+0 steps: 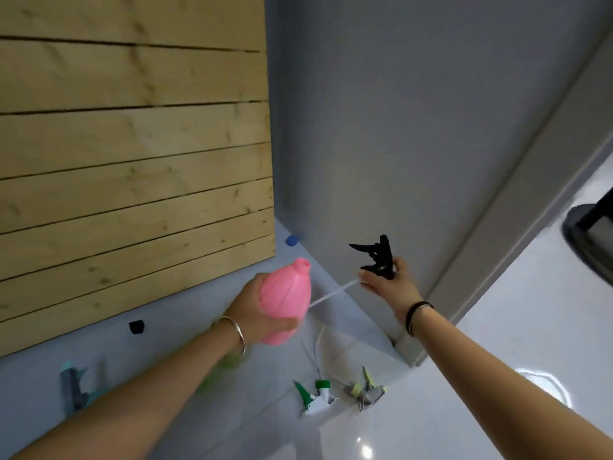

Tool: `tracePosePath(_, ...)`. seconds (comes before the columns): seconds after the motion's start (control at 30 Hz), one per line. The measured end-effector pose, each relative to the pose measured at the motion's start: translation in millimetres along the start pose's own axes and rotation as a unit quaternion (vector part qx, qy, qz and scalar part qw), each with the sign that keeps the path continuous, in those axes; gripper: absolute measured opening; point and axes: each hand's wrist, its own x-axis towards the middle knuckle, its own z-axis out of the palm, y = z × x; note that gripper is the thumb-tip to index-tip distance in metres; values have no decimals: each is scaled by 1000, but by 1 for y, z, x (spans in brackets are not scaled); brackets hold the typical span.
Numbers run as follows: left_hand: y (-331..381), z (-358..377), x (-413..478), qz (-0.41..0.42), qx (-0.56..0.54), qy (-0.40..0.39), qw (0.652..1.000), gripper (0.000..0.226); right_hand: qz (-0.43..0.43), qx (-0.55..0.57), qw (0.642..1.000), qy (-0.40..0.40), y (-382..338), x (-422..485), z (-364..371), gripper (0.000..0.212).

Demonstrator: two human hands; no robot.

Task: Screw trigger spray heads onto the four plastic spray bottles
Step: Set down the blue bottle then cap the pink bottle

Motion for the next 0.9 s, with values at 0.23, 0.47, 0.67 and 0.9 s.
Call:
tracePosePath(0.23, 50, -76, -58, 38, 28, 68, 997, 94, -95, 62, 992, -47, -110, -56, 41, 38)
tracePosePath(0.47, 48, -122, -118, 10, 33, 106, 994, 94, -134, 102, 982, -87, -150, -114, 82, 48)
tracePosePath(0.67, 31, -135, -151, -10, 21, 136, 990, 93, -165, 94, 976, -103, -141, -138, 94, 33)
tracePosePath(0.9, 35, -137, -159, 5, 50, 128, 991, 91, -168, 38, 976, -133, -133, -151, 106, 40)
